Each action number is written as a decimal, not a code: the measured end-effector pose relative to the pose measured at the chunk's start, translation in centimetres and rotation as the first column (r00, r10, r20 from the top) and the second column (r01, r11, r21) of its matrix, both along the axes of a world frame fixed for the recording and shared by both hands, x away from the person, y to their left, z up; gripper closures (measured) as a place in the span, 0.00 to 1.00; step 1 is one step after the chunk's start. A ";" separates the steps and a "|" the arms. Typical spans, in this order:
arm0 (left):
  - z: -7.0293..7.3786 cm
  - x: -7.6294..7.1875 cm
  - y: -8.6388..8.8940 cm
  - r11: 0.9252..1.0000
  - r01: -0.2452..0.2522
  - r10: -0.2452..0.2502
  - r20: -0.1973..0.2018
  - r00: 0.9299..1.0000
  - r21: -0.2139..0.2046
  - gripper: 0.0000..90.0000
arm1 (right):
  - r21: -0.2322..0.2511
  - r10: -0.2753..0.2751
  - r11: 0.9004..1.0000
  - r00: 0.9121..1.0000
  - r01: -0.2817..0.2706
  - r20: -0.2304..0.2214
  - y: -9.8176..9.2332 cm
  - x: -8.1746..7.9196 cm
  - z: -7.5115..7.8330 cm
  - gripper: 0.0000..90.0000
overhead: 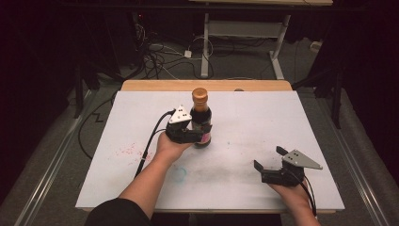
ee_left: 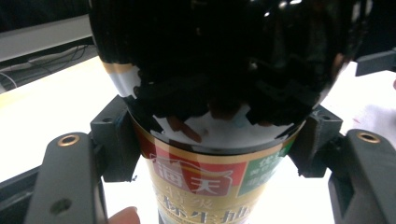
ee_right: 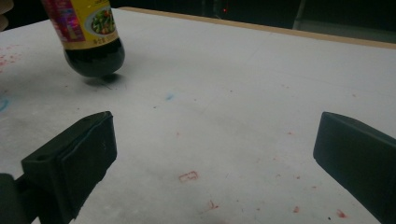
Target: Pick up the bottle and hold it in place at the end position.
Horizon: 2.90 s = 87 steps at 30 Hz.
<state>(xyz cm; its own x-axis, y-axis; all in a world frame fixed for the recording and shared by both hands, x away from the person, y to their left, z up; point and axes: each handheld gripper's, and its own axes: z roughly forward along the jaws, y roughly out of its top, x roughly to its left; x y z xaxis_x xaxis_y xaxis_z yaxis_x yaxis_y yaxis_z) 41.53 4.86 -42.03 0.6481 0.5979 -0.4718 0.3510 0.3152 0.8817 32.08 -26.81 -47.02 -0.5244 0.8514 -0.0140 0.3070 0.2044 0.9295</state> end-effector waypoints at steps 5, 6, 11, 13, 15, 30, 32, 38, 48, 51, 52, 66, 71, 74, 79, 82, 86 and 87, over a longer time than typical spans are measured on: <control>-0.1 1.2 -0.4 1.000 -0.007 0.007 -0.008 1.000 0.004 0.32 | 0.004 -0.001 1.000 1.000 0.001 0.004 -0.1 0.0 0.0 0.00; -0.1 1.4 -0.5 1.000 -0.007 0.007 -0.007 1.000 0.007 0.32 | 0.002 -0.001 1.000 1.000 0.001 0.004 -0.1 0.0 0.0 0.00; -0.5 2.3 -1.3 1.000 -0.011 0.011 -0.011 1.000 0.019 0.32 | -0.003 0.007 1.000 1.000 -0.007 0.003 0.1 0.0 0.0 0.00; -0.6 2.6 -1.5 1.000 -0.012 0.012 -0.013 1.000 0.016 0.32 | -0.003 0.008 1.000 1.000 -0.008 0.003 0.1 0.0 -0.1 0.00; -0.8 2.7 -1.6 1.000 -0.009 0.010 -0.019 1.000 0.012 0.32 | -0.005 0.008 1.000 1.000 -0.008 0.003 0.1 0.0 -0.1 0.00; -1.4 3.0 -1.8 1.000 0.002 -0.002 -0.015 1.000 0.028 0.31 | 0.000 0.017 1.000 1.000 -0.017 -0.004 0.2 0.1 -0.2 0.00; -1.5 3.0 -1.7 0.999 0.008 -0.007 -0.013 1.000 0.032 0.31 | 0.001 0.023 1.000 1.000 -0.023 -0.004 0.3 0.1 -0.2 0.00; -1.8 2.8 -1.7 1.000 -0.003 0.003 0.002 1.000 0.018 0.31 | 0.006 0.038 0.999 0.999 -0.038 -0.011 0.5 0.3 -0.2 0.05; -2.1 2.5 -2.4 0.996 -0.053 0.052 0.007 0.999 0.074 0.28 | 0.006 0.048 0.999 0.999 -0.048 -0.011 1.7 1.2 1.2 0.26; -1.9 2.6 -2.3 0.997 -0.051 0.051 -0.011 0.999 0.061 0.31 | 0.030 0.063 0.998 0.998 -0.062 -0.008 1.9 1.7 2.0 0.33; -1.9 2.6 -2.3 0.997 -0.049 0.050 -0.004 0.999 0.065 0.31 | 0.040 0.067 0.997 0.998 -0.066 -0.011 2.1 1.9 2.4 0.39; -1.8 2.4 -2.5 0.998 -0.046 0.046 0.001 0.999 0.034 0.33 | 0.032 0.153 0.988 0.987 -0.154 0.045 4.0 4.0 5.3 0.90; -1.8 1.9 -2.8 0.999 -0.023 0.022 0.024 0.999 0.035 0.33 | 0.036 0.158 0.987 0.986 -0.160 0.051 4.6 5.1 6.2 1.00; -1.8 1.7 -2.9 0.999 -0.014 0.013 0.019 1.000 0.038 0.32 | 0.049 0.153 0.987 0.987 -0.156 0.057 4.9 5.3 6.8 1.00; -2.0 1.6 -2.8 0.999 -0.009 0.008 0.011 1.000 0.041 0.32 | 0.047 0.163 0.985 0.985 -0.165 0.052 5.4 5.5 7.4 1.00; -2.0 1.5 -2.7 0.999 -0.008 0.007 0.009 1.000 0.033 0.32 | 0.058 0.170 0.983 0.984 -0.172 0.045 5.8 5.7 7.9 1.00; -2.2 1.5 -2.5 1.000 0.005 -0.006 0.012 1.000 0.024 0.32 | 0.058 0.175 0.983 0.984 -0.176 0.031 6.1 6.0 8.1 1.00; -2.3 1.6 -2.5 1.000 0.004 -0.004 0.007 1.000 0.016 0.32 | 0.050 0.186 0.981 0.982 -0.187 0.017 6.4 6.1 8.3 1.00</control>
